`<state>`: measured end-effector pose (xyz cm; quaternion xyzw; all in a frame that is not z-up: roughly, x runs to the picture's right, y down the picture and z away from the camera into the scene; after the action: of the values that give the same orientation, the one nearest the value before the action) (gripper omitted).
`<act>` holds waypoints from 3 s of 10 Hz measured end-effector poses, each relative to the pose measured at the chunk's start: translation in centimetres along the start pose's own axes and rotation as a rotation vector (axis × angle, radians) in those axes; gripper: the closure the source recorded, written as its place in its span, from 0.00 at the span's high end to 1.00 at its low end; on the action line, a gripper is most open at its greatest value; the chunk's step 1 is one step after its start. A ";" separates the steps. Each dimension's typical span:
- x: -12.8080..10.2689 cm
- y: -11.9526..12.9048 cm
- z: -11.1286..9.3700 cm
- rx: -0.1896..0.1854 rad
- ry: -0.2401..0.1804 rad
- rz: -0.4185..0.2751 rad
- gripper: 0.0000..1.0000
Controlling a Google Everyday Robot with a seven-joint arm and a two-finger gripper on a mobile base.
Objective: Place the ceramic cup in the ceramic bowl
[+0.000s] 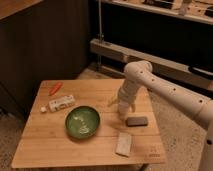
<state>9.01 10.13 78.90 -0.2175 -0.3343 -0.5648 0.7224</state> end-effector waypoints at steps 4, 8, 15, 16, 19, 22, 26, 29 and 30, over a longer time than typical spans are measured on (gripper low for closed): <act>0.0 -0.8 -3.6 -0.069 0.227 0.020 0.80; 2.7 1.0 -7.1 0.011 0.360 0.079 0.80; 10.7 6.6 -6.9 0.160 0.009 0.098 0.80; 10.0 7.2 -7.4 0.162 0.008 0.078 0.80; 7.8 7.2 -8.2 0.190 0.027 0.018 0.80; 6.5 7.2 -7.6 0.176 0.039 -0.014 0.80; 5.5 7.8 -5.5 0.157 0.090 -0.009 0.80; 5.7 6.2 -4.3 0.173 0.068 -0.040 0.80; 5.5 6.2 -4.2 0.166 0.074 -0.045 0.80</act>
<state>16.75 5.19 80.42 -0.1282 -0.3580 -0.5589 0.7369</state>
